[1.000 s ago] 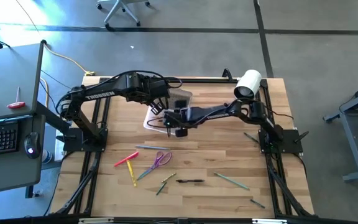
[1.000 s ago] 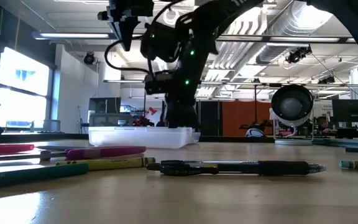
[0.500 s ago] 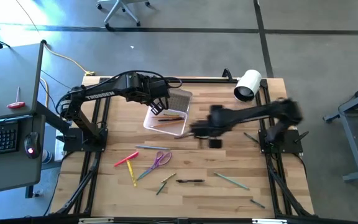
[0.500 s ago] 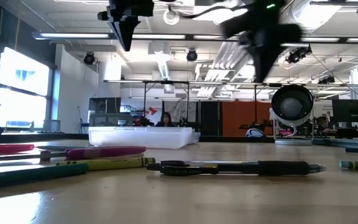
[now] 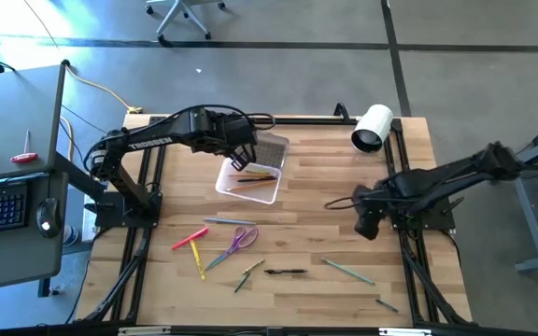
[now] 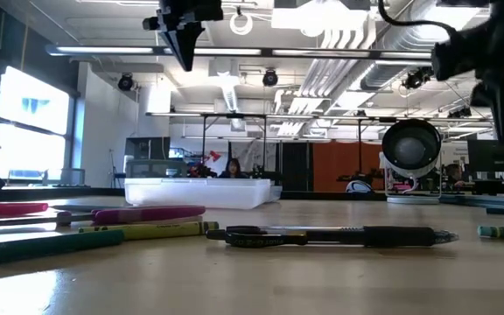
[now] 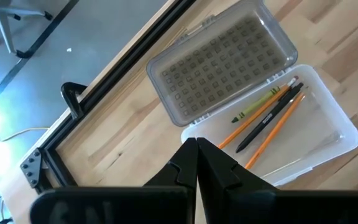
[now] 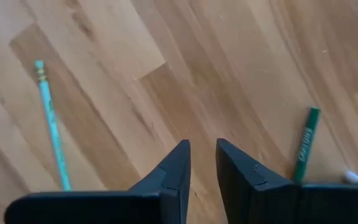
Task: Pick & place school supplies into a supply box
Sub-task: Put the green crayon into the black supply box
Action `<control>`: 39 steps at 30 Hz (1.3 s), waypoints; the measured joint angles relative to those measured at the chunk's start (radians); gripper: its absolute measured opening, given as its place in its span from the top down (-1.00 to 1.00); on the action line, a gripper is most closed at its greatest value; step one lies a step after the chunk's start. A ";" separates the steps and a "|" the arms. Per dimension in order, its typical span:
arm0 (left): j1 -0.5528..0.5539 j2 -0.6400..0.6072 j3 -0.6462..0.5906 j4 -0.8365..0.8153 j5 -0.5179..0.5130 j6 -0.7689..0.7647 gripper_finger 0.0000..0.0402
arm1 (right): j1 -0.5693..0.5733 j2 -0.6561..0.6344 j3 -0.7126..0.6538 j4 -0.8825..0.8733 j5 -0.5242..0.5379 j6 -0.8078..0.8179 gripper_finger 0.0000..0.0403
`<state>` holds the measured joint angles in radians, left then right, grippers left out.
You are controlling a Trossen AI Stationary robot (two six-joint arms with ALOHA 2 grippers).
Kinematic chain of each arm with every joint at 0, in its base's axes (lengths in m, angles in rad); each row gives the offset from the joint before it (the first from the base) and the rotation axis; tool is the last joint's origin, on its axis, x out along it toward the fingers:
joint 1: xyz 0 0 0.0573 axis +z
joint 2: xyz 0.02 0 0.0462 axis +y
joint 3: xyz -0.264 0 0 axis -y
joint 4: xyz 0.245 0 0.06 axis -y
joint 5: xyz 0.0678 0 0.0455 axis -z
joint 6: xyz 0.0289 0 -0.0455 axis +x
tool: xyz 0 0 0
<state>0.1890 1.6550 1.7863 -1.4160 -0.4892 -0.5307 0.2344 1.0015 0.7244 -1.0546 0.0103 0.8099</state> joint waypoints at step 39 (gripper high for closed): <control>0.000 0.000 0.000 0.038 0.053 0.006 0.77 | -0.355 0.419 -0.145 0.078 0.141 -0.285 0.35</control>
<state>0.1890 1.6550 1.7866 -1.3785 -0.4362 -0.5251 -0.1209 1.4207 0.5791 -0.9766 0.1511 0.5249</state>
